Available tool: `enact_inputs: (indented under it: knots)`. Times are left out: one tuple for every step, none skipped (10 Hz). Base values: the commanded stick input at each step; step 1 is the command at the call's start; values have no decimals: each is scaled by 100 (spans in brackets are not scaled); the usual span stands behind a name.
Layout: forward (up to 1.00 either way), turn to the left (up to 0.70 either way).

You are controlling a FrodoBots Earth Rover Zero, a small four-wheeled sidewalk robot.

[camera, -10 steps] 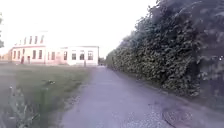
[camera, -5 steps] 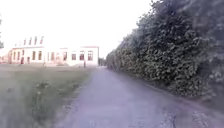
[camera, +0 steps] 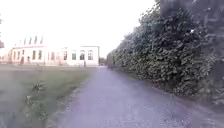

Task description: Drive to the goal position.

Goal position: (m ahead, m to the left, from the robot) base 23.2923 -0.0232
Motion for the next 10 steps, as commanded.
enact_inputs:
  knots:
    - [50,0]
    - [50,0]
    - [50,0]
    - [50,0]
    - [50,0]
    - [50,0]
    - [50,0]
    - [50,0]
    - [50,0]
    - [50,0]
